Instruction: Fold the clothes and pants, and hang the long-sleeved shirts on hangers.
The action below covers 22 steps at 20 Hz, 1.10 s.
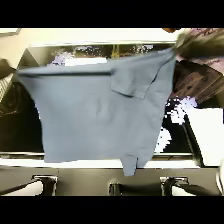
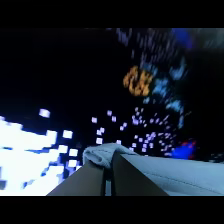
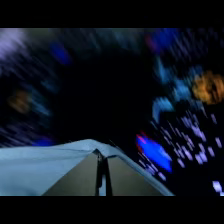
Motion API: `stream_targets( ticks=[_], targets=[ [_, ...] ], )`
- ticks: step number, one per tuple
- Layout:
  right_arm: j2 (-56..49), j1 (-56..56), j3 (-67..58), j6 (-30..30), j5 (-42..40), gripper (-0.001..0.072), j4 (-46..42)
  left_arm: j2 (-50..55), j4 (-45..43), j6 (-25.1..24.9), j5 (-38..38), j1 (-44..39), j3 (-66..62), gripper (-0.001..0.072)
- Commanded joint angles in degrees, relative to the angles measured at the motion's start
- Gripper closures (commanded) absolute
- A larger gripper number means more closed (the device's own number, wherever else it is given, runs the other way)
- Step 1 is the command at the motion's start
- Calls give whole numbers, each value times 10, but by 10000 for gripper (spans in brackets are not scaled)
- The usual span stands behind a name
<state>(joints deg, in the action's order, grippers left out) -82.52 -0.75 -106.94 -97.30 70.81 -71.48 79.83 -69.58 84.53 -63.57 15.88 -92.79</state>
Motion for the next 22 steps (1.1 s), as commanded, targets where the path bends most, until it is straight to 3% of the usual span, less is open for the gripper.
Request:
stream_targets(
  ticks=[1, 5, 8, 11, 16, 22],
  targets=[
    [-137, -27, 14, -29, -34, 682, -62, 148, 2, -10, 85, -34, 7, 697],
    [-219, -27, 14, -44, -103, 682, -73, 240, -10, -10, 106, -41, -30, 696],
    [-239, -27, 14, -43, -93, 682, -88, 247, -18, -10, 93, -37, -33, 696],
    [-240, -27, 14, -44, -55, 682, -111, 247, -18, -6, 25, -38, -33, 696],
    [-243, -27, 14, -43, 27, 682, -125, 247, -38, 49, -109, -38, -33, 696],
    [-261, -27, 14, -43, 100, 682, -132, 251, -40, 70, -189, -44, -33, 696]
  ],
)
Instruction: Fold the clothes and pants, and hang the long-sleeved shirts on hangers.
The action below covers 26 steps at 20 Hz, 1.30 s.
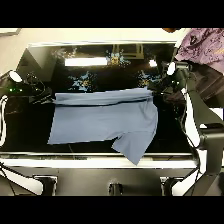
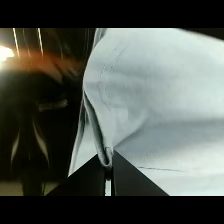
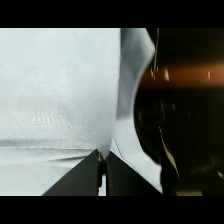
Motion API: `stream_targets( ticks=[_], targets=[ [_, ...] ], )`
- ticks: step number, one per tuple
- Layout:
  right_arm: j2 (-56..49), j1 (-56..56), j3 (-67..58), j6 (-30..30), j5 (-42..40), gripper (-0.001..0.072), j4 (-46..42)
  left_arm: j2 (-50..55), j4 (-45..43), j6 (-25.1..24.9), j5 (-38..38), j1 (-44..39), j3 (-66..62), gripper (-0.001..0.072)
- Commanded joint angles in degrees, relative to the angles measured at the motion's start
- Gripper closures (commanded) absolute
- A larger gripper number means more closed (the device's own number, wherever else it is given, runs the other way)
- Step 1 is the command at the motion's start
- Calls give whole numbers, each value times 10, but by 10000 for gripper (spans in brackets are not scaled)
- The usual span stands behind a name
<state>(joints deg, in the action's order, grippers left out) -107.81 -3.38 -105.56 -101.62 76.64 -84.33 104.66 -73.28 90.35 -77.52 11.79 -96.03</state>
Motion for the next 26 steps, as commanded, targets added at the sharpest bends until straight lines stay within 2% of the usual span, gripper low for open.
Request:
stream_targets(
  ticks=[1, 14, 15, 16, 17, 18, 20, 21, 24, 26],
  targets=[
    [-10, 0, 1, 0, 50, 682, -4, 7, -3, 12, -56, -5, 0, 695],
    [-37, 0, 1, 0, 79, 680, 23, 32, -5, 12, -75, -19, 0, 682],
    [-37, 0, 1, 0, 79, 652, 25, 32, -5, 12, -74, -19, 0, 610],
    [-37, 0, 1, 0, 79, 534, 30, 32, -5, 12, -74, -19, 0, 456],
    [-36, 0, 1, 0, 79, 405, 39, 30, -5, 17, -74, -19, -1, 208],
    [-34, 0, 0, 0, 79, 329, 52, 26, -5, 19, -74, -17, -3, 85],
    [-16, 0, -2, 2, 77, 255, 85, 11, -15, 23, -83, -9, -21, 21],
    [2, 3, -7, 12, 77, 211, 91, -2, -28, 23, -93, -3, -33, 21],
    [74, 43, -11, 85, 108, 167, 89, -67, -71, 27, -116, 33, -41, 23],
    [128, 113, 28, 109, 123, 167, 151, -120, -60, 28, -116, 71, -18, 26]
  ],
)
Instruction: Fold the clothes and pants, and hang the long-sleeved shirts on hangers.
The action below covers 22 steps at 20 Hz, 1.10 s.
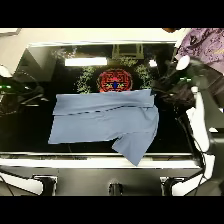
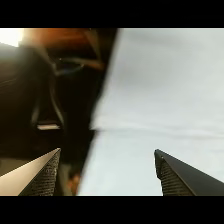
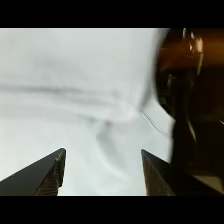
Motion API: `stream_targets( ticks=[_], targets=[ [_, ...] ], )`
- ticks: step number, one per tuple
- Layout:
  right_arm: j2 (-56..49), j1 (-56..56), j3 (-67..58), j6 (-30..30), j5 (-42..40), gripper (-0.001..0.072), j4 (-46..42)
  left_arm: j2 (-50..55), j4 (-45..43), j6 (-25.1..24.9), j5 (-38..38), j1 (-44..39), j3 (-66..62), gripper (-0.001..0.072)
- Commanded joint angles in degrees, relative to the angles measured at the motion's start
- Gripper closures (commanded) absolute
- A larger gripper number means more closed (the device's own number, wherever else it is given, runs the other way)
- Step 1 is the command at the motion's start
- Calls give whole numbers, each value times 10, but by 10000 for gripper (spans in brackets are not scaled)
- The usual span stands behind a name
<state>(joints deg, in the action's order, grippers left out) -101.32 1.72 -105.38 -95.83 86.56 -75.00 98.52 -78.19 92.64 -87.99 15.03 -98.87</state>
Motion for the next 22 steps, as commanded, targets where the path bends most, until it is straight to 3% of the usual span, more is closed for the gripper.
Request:
stream_targets(
  ticks=[1, 6, 10, 14, 22],
  targets=[
    [97, 100, 75, 72, 20, 169, 100, -89, -1, 5, -8, 61, 38, 26],
    [280, 185, 462, 121, -42, 169, 189, -245, 69, 4, 41, 164, 275, 27],
    [367, 173, 691, 160, -113, 169, 244, -304, 69, 5, 51, 173, 391, 27],
    [373, 173, 773, 185, -146, 170, 253, -307, 72, 15, 55, 166, 410, 27],
    [372, 172, 821, 201, -217, 173, 322, -307, 73, 15, 73, 166, 410, 27]
  ],
)
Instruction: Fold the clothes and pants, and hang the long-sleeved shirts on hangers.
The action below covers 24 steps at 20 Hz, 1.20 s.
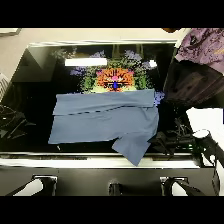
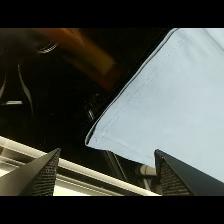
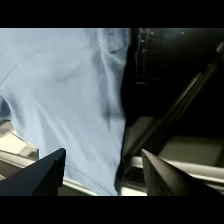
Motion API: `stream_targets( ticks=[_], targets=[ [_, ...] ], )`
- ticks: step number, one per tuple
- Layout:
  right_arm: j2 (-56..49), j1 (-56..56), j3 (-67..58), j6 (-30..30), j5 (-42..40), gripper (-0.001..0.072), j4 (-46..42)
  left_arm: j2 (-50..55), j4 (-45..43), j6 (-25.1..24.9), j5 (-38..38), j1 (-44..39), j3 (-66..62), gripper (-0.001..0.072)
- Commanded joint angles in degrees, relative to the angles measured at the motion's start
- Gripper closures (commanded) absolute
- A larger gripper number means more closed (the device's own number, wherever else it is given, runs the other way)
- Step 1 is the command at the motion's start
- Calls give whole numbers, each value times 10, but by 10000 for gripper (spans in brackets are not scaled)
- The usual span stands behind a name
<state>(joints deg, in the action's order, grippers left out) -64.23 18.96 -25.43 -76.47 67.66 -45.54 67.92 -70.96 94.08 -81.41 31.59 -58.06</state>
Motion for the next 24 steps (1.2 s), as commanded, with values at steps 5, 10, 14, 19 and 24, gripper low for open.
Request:
stream_targets(
  ticks=[5, 10, 14, 19, 24],
  targets=[
    [1, 0, 44, 15, -36, 173, 44, -1, 0, 1, 26, 1, 2, 27],
    [1, 0, 63, 22, -49, 185, 64, -1, 0, 0, 41, 1, 2, 27],
    [1, 0, 69, 32, -49, 200, 62, -1, 0, 0, 55, 1, 2, 27],
    [-19, 0, 69, 37, -37, 201, 57, -1, 0, 0, 56, 1, 2, 27],
    [-43, 0, 69, 53, -40, 309, 61, -1, 0, 0, 56, 1, 2, 27]
  ],
)
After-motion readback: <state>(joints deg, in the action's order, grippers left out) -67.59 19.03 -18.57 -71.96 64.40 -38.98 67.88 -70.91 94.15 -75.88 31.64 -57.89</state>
